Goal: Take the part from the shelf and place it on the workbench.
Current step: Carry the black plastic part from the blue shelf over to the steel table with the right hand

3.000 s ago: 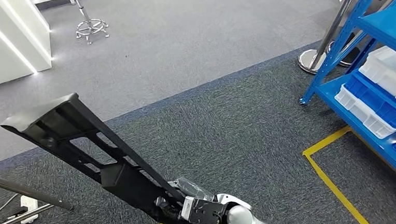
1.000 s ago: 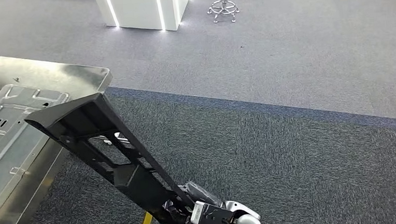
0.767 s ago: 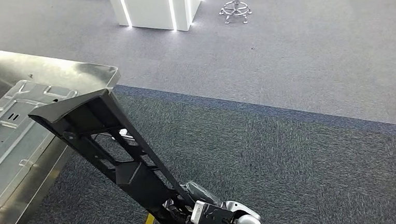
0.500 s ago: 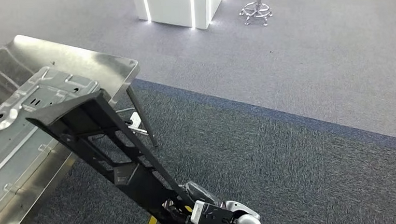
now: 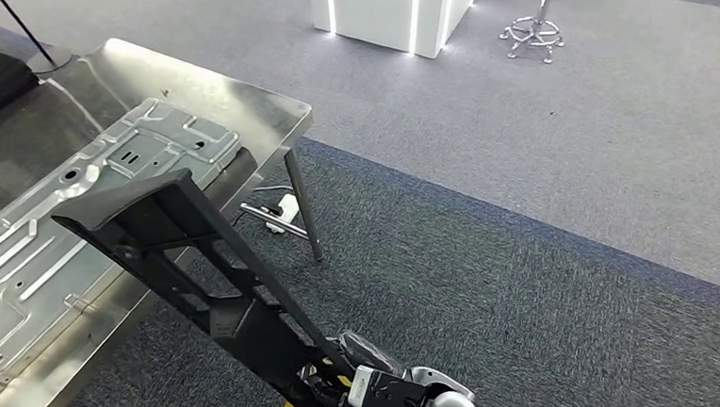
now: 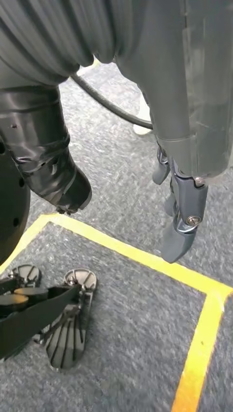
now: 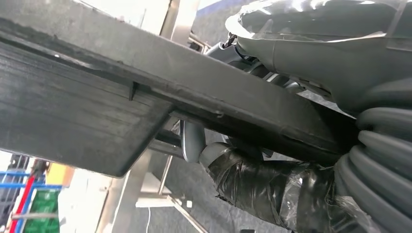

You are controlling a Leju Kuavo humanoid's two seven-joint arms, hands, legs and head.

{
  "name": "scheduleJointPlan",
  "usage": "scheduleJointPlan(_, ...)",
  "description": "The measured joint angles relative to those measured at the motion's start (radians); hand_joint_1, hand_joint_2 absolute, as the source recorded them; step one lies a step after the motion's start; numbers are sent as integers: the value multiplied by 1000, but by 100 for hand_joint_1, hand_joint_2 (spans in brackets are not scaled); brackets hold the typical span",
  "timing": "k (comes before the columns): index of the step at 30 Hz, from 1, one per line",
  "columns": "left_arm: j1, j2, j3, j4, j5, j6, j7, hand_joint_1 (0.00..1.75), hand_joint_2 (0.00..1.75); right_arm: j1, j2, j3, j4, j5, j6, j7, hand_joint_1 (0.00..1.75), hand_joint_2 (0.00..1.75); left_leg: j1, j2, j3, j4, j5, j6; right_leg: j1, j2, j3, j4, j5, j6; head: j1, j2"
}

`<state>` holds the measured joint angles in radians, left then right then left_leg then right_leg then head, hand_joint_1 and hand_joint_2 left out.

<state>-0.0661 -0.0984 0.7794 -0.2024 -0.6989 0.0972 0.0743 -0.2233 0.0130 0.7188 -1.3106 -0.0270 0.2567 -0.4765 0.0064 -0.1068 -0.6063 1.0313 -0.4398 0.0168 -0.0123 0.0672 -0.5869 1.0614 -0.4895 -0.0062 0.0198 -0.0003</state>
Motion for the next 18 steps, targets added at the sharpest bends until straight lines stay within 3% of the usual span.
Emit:
scheduleJointPlan(2,2,0,0,0,-3,0,-1,0,175,-1,1,0,0,0,0,0,169,175,3,-17,-6,-2,3,-12,3,-13,3,-5,2,-7,0,0)
scheduleJointPlan(4,4,1,0,0,-5,0,-2,0,175,-2,2,0,-2,0,0,0,169,175,4,7,-15,16,-9,-21,2,-35,12,-16,6,-20,-1,0)
scheduleJointPlan(5,4,1,0,0,-7,0,-3,0,175,-3,3,0,-3,1,0,0,169,175,3,34,-31,51,-29,-25,1,-47,17,-21,8,-25,-1,0)
scheduleJointPlan(7,1,1,0,0,-8,-1,-4,0,175,-2,4,0,-3,1,0,0,169,175,4,84,-90,173,-88,-31,5,-74,20,-24,6,-32,-2,0)
scheduleJointPlan(9,1,1,0,0,-8,-1,-5,0,175,-2,3,0,-3,2,0,0,169,175,7,97,-140,270,-118,-36,8,-101,21,-24,3,-35,-2,0)
scheduleJointPlan(10,2,1,0,0,-9,-1,-5,0,175,-2,3,0,-3,3,0,0,169,175,8,100,-138,267,-105,-37,9,-112,23,-23,0,-35,-2,0)
scheduleJointPlan(11,3,1,0,0,-9,-1,-6,0,175,-2,3,0,-3,3,0,0,169,175,7,105,-116,224,-76,-35,9,-123,26,-23,-2,-33,-2,0)
scheduleJointPlan(12,4,1,0,0,-9,-1,-7,0,175,-2,3,0,-3,3,0,0,169,175,6,118,-77,151,-40,-32,9,-134,30,-23,-5,-31,-2,0)
scheduleJointPlan(14,2,1,0,0,-9,-2,-9,0,175,-4,3,-1,-5,4,0,0,169,175,-3,152,-14,29,0,-20,13,-152,36,-23,-12,-24,-2,0)
scheduleJointPlan(16,0,1,0,0,-9,-2,-10,0,175,-5,3,-1,-6,5,0,0,169,175,-13,160,1,-5,0,-7,15,-167,40,-25,-16,-14,-2,0)
scheduleJointPlan(18,3,1,0,0,-9,-2,-11,0,175,-6,4,-1,-7,5,0,1,169,175,-11,141,3,-14,4,3,13,-174,45,-25,-21,-2,-1,0)
